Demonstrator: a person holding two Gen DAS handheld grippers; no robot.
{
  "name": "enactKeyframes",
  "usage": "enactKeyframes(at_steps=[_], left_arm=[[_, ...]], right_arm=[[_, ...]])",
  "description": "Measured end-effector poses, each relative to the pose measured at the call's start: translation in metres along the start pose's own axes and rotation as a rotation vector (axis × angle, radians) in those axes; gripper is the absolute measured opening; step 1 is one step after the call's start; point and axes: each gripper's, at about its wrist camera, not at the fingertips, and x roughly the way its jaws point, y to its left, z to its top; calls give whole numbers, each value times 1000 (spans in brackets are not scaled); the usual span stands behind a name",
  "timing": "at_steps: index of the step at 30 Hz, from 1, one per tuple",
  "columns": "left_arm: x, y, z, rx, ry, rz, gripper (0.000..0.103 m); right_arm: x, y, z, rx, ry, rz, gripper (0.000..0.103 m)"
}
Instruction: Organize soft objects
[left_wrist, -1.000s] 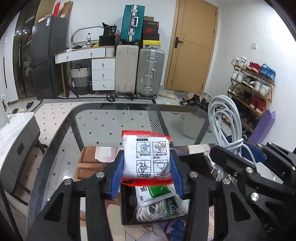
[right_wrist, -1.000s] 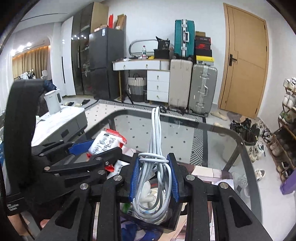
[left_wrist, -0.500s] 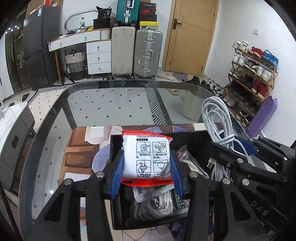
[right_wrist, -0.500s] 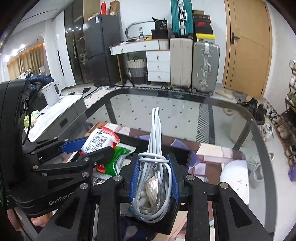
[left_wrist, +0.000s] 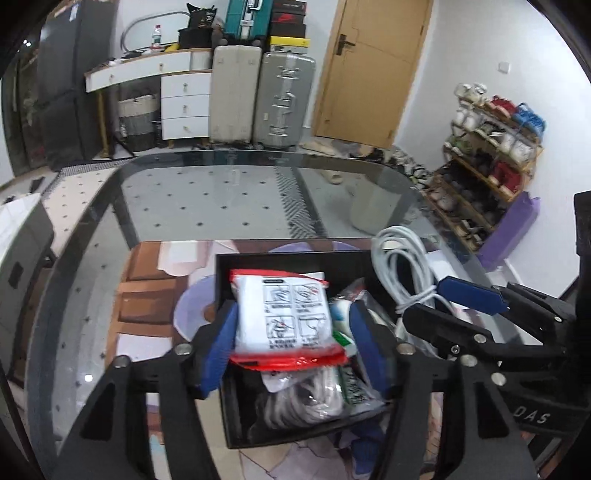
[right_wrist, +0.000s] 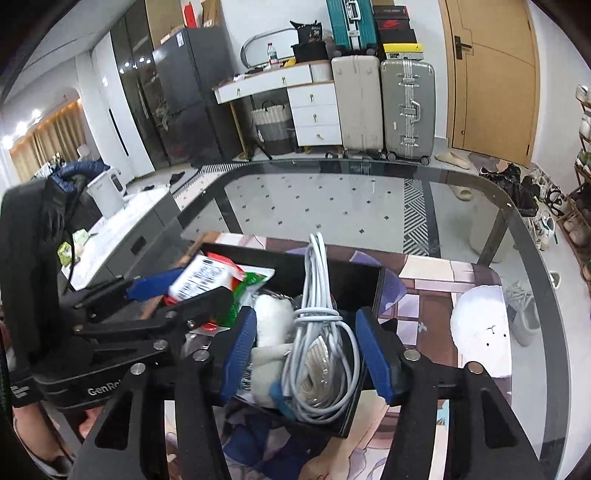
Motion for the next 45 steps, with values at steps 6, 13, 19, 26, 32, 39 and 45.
enactKeyframes(at_steps=[6, 13, 19, 26, 32, 39, 45], left_arm=[[-24, -4, 0, 18, -95, 53, 86], [-84, -2, 3, 29, -220, 35, 91], [-163, 2, -22, 42, -432, 101, 103], [-221, -8, -78, 78, -537, 119, 103], [-237, -20, -128, 89, -539, 147, 103], [-236, -24, -163, 50, -441, 154, 103], [-237, -31, -176, 53, -420, 143, 103]], right_arm=[[-24, 4, 0, 10, -32, 6, 62], [-93, 20, -4, 24, -191, 5, 89], [-168, 34, -35, 21, -387, -81, 102], [-221, 55, -100, 8, -501, -134, 102], [-241, 73, -155, 4, -511, -120, 102], [-244, 82, -199, -1, -471, -143, 102], [-242, 87, -209, -26, -447, -130, 102]])
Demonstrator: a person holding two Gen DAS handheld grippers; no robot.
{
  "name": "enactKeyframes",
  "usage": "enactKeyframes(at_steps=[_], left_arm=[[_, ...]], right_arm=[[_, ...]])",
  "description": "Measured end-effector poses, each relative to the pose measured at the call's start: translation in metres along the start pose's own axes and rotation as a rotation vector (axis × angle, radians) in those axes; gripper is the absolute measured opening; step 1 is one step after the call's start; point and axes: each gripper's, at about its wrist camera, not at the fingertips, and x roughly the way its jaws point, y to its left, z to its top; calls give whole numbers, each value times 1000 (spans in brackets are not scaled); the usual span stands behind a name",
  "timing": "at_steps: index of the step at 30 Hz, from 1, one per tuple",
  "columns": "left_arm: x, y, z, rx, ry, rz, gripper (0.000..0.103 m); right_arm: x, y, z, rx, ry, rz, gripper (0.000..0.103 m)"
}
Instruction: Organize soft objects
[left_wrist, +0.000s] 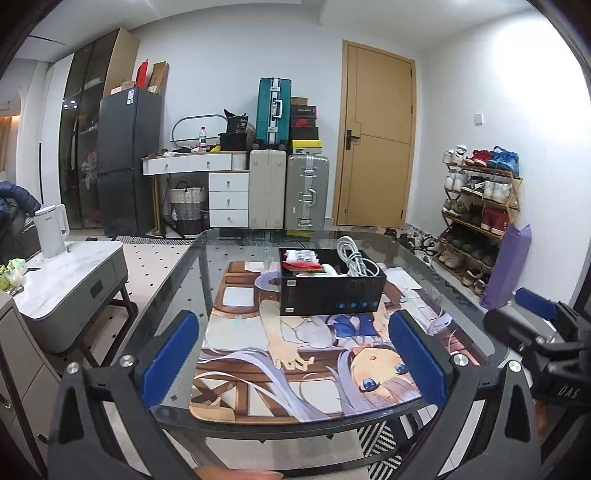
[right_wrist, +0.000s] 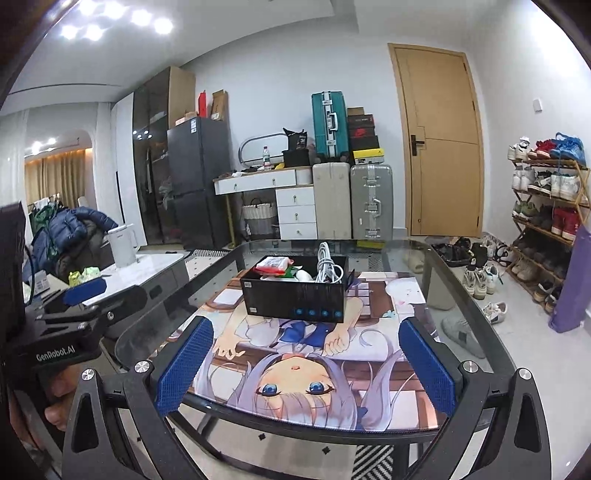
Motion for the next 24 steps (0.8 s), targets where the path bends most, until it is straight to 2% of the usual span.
enactKeyframes(at_steps=[5, 24], left_arm=[[2, 0, -1, -8, 15, -5, 103], [-4, 0, -3, 12, -22, 5, 103]], right_arm=[[3, 1, -2, 11, 7, 11, 102], [3, 1, 0, 9, 8, 16, 102]])
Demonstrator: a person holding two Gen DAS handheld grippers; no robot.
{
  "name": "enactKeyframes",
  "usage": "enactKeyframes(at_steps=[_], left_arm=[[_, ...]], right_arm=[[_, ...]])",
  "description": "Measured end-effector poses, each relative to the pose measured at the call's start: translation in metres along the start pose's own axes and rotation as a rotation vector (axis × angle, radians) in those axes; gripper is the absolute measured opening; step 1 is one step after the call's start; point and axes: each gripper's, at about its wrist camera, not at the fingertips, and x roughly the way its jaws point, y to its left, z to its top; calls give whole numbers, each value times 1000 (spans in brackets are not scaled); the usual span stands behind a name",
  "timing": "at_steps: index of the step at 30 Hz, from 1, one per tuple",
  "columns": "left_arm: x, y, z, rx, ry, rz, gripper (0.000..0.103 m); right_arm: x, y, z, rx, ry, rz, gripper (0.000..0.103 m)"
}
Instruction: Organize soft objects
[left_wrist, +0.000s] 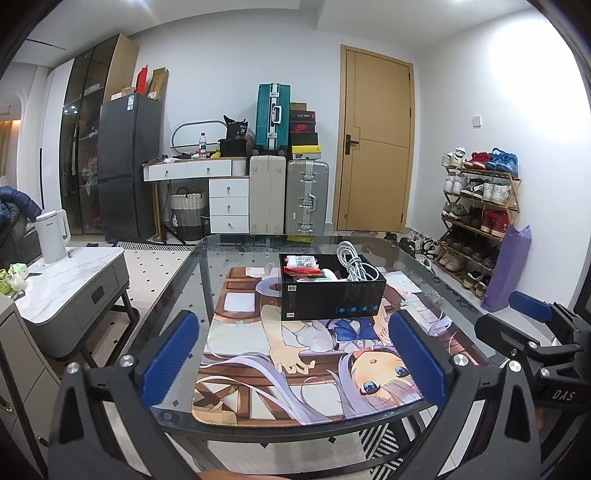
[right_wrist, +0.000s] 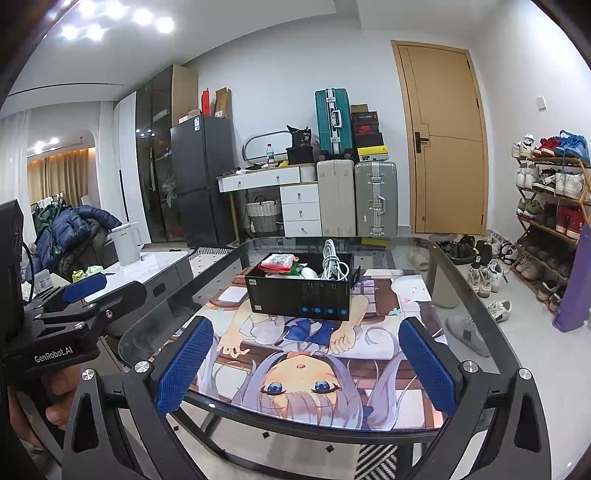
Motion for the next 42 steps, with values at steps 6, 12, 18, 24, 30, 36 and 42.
enactKeyframes(at_steps=[6, 12, 18, 24, 30, 36, 42], left_arm=[[0, -1, 0, 1, 8, -9, 103], [-1, 0, 0, 1, 5, -4, 103], [-1, 0, 0, 2, 4, -5, 103], [-1, 1, -1, 7, 7, -4, 103], [-1, 2, 0, 6, 9, -6, 103], [-1, 2, -1, 6, 13, -10, 103], [-2, 1, 0, 5, 13, -11, 103]], right_arm=[[0, 0, 0, -2, 0, -1, 102], [0, 0, 0, -1, 0, 0, 102], [0, 0, 0, -1, 0, -2, 102], [-1, 0, 0, 1, -4, 2, 102], [-2, 0, -2, 2, -6, 6, 102], [-1, -1, -3, 4, -4, 6, 102], [0, 0, -4, 1, -1, 9, 102]])
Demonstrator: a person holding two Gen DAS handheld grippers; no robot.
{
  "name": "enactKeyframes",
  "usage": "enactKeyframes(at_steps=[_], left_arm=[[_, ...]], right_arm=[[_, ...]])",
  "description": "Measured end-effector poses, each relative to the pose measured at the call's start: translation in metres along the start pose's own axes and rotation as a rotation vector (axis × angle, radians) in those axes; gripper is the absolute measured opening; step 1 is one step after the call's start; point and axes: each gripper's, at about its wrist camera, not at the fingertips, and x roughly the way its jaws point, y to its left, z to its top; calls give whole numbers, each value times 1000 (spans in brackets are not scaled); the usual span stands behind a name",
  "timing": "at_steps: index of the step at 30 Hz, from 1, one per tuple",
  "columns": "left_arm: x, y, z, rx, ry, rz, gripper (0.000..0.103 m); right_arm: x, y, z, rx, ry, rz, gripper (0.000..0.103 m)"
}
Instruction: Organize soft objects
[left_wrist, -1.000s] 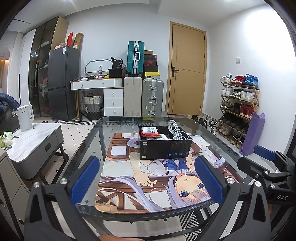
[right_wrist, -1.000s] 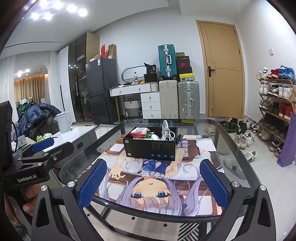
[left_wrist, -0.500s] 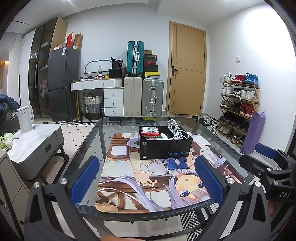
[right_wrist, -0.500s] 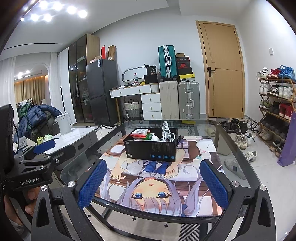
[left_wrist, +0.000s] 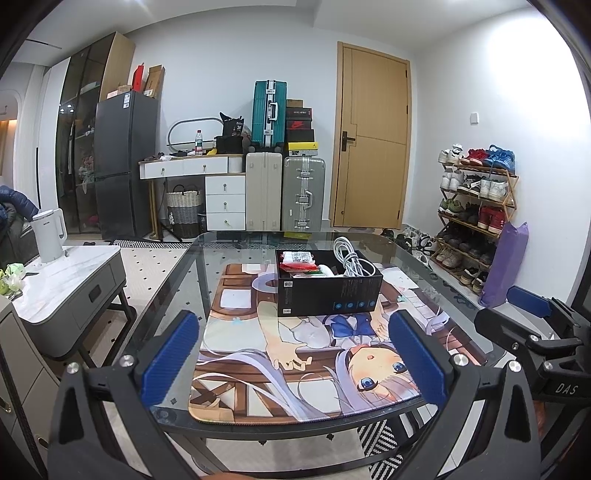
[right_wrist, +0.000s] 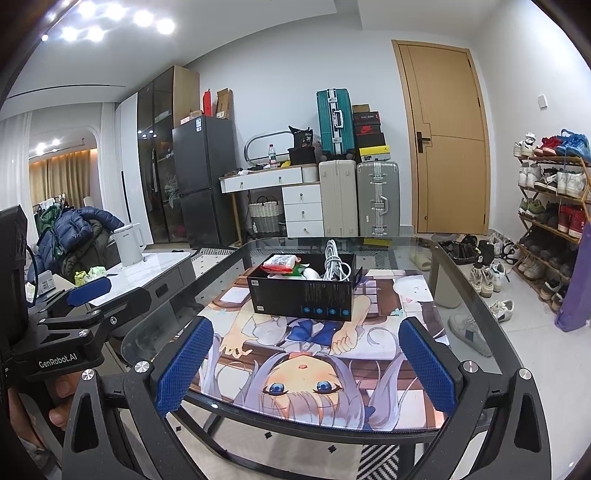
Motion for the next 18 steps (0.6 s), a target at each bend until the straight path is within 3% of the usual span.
enactKeyframes(at_steps=[18], left_arm=[[1, 1, 0, 4, 10, -17, 103]], right_arm=[[3, 2, -5, -10, 8, 31, 102]])
